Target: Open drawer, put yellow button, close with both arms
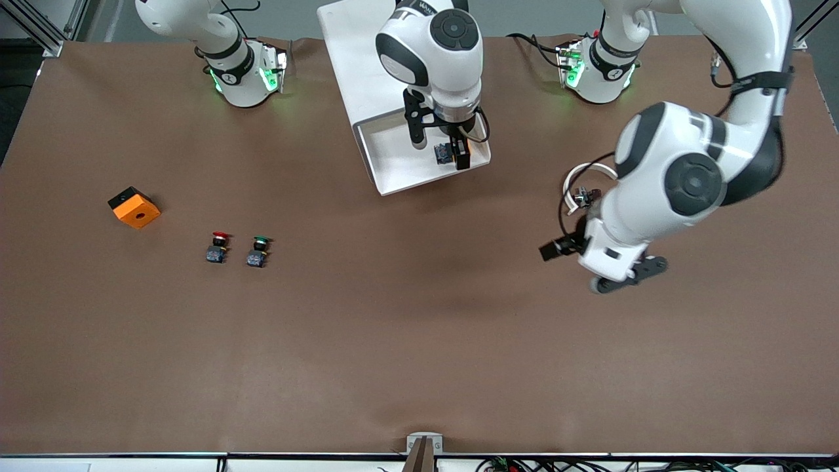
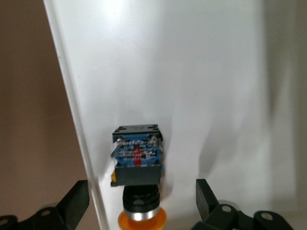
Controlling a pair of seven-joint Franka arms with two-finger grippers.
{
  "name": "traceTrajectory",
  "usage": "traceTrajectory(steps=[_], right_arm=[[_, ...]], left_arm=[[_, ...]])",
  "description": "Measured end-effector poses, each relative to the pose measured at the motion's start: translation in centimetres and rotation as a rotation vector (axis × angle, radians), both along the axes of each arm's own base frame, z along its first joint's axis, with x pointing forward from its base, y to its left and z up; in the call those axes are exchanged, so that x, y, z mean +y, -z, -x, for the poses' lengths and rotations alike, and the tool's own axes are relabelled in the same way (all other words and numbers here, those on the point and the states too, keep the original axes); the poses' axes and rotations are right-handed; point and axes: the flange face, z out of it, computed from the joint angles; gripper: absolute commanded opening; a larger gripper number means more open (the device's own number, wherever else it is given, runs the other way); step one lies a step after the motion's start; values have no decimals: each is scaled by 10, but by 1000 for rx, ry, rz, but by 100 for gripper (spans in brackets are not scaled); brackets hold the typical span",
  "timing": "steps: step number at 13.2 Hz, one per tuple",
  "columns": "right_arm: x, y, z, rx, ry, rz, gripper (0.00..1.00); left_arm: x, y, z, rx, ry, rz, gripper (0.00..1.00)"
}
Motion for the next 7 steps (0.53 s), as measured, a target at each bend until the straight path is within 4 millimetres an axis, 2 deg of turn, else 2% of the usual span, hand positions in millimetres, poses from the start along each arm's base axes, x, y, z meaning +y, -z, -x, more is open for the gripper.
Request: traceTrajectory(steps=[2, 3, 7], right_arm=[[2, -11, -4, -16, -40, -17, 100], [2, -16, -4, -19, -83, -16, 100], [-2, -26, -2, 1, -344, 15, 100]], left_arm=[[-29, 11, 23, 11, 62, 8, 100], [-37, 15, 30, 19, 78, 8, 100], [-57, 33, 49, 78, 45, 22, 100]])
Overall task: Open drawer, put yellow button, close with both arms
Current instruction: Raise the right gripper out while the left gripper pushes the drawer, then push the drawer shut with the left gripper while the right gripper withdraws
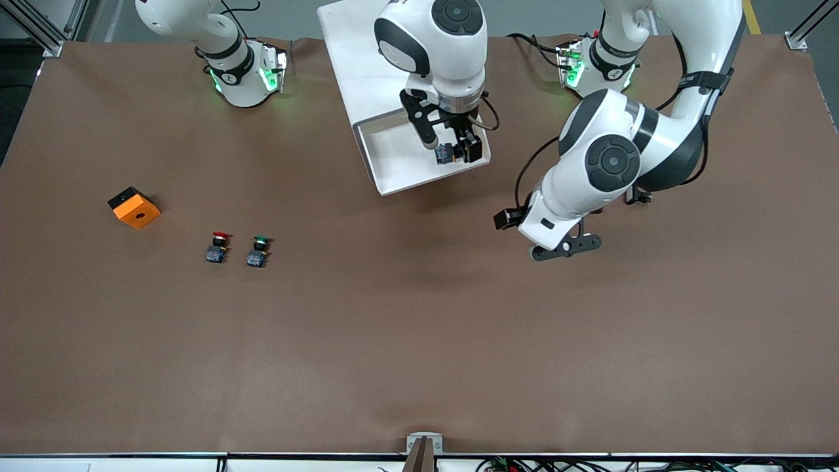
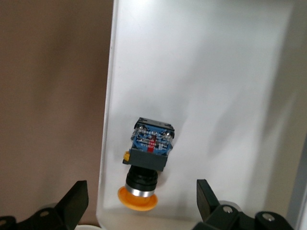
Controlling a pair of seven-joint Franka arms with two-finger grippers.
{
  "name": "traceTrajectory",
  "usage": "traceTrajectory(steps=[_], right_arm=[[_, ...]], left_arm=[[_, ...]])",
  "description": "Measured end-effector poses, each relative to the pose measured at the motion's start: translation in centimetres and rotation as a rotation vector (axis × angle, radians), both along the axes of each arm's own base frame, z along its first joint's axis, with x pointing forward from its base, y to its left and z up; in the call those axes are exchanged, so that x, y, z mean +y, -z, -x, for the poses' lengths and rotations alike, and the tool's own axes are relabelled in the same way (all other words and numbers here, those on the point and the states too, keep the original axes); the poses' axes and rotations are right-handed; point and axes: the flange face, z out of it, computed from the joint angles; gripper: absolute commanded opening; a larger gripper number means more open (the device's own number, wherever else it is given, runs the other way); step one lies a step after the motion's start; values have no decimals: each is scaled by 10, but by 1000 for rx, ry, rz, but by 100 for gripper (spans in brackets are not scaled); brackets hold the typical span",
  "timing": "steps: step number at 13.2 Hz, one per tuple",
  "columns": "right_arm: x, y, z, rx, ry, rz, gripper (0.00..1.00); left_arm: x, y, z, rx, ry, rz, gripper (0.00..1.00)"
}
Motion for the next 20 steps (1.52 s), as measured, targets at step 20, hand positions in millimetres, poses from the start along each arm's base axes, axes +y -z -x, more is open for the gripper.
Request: traceTrajectory(steps=[20], right_arm=[[-329, -75, -201, 157, -1082, -59, 100]], left_arm=[[-114, 45, 92, 174, -75, -21, 100]])
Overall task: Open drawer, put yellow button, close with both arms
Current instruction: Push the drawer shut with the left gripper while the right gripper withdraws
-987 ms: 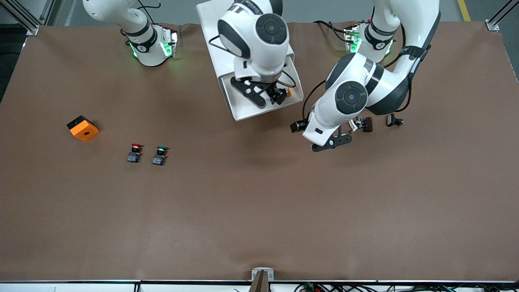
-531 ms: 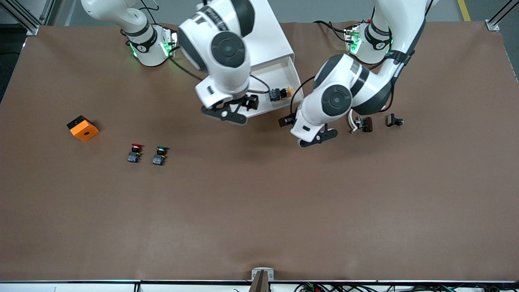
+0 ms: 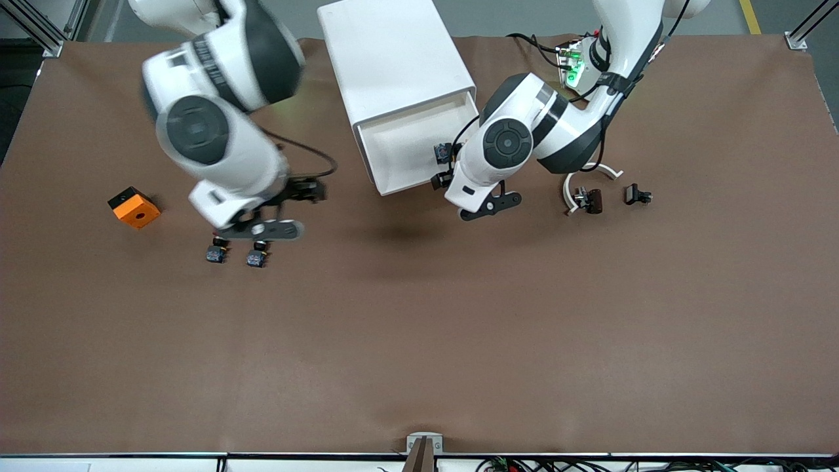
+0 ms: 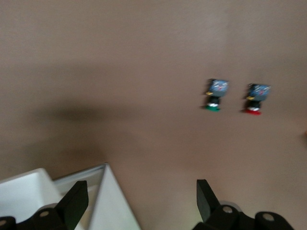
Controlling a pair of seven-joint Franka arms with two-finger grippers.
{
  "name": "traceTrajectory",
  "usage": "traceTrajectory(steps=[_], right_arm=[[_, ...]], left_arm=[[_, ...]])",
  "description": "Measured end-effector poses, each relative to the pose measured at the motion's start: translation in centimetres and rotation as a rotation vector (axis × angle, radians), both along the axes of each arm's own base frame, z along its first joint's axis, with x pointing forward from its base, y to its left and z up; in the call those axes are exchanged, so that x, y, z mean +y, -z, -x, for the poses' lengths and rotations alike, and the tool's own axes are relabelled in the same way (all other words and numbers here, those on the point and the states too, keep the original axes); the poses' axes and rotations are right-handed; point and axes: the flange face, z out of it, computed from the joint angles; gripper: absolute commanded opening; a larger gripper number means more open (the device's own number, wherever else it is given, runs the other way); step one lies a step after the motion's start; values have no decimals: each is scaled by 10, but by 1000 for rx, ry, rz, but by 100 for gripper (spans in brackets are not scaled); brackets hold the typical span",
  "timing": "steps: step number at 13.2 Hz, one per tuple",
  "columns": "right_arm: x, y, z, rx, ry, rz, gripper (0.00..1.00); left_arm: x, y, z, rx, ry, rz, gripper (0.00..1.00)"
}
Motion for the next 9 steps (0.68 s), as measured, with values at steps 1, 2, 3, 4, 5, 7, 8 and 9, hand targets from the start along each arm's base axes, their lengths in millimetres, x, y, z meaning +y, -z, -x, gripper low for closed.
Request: traceTrajectory(steps=[1, 2, 3, 4, 5, 7, 8, 9], right_arm=[[-28, -4, -9, 1, -19, 1, 100], [-56, -8, -17, 2, -34, 2, 100], [-85, -12, -23, 2, -40, 1, 100], [-111, -15, -28, -1, -40, 0, 100], [-136, -18, -30, -1, -35, 0, 100], [-187, -26, -31, 0, -32, -11, 100], [-212, -29, -29, 1, -25, -18, 100], [-235, -32, -26, 6, -13, -25, 100]], left_arm=[[-4, 1, 4, 3, 5, -3, 100], [-9, 2, 10, 6, 12, -6, 100], [-16, 2, 18, 10, 23, -6, 100], [-23, 2, 26, 15, 39, -3, 100], [-30, 1, 35, 20, 55, 0, 100], [-42, 1, 50, 28, 86, 7, 100], [-47, 1, 56, 32, 99, 9, 100], [-52, 1, 63, 37, 113, 11, 100]])
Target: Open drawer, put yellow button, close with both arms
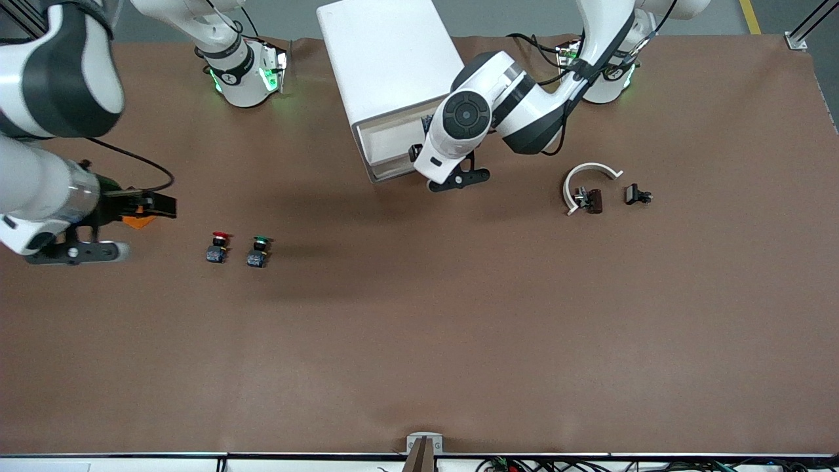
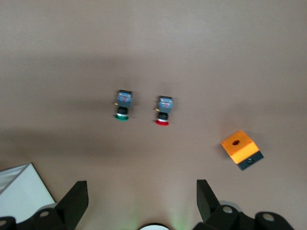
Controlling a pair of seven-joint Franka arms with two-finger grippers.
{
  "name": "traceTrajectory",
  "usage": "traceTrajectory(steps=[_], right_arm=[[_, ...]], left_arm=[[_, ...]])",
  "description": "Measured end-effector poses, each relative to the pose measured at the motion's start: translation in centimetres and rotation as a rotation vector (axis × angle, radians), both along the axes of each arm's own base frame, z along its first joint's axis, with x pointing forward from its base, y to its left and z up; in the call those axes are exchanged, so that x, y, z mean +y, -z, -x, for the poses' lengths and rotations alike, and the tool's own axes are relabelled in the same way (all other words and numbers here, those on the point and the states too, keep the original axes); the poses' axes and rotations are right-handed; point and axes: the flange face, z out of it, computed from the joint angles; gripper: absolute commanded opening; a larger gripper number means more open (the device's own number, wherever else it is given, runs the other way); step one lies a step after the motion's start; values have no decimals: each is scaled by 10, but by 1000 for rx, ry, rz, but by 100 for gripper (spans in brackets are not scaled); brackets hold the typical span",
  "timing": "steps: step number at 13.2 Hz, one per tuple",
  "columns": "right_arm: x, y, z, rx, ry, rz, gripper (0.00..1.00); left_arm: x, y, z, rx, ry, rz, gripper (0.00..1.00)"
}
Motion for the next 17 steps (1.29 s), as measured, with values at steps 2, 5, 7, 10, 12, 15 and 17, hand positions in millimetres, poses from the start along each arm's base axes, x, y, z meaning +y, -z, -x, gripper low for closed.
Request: traceTrajectory(steps=[2, 5, 7, 10, 12, 15, 17], right_arm=[[-41, -3, 6, 13, 23, -11, 100], [-67, -9, 12, 20, 40, -20, 100], [-62, -13, 16, 38, 32, -21, 100], [-61, -32, 17, 5, 30, -18, 100], [-61, -43, 18, -15, 30, -16, 100], [-58, -50, 19, -23, 23, -13, 100], [-48, -57, 26, -10, 2, 4, 100]], left_arm=[[-7, 3, 12, 11, 23, 0, 100], [-17, 9, 28, 31, 53, -1, 100], [-24, 15, 38, 47, 73, 1, 100], [-33, 17, 50, 68, 88, 9, 100], [-31, 17, 48, 78, 76, 14, 100], [-22, 3, 21, 66, 19, 44, 100], [9, -15, -29, 27, -65, 66, 100]])
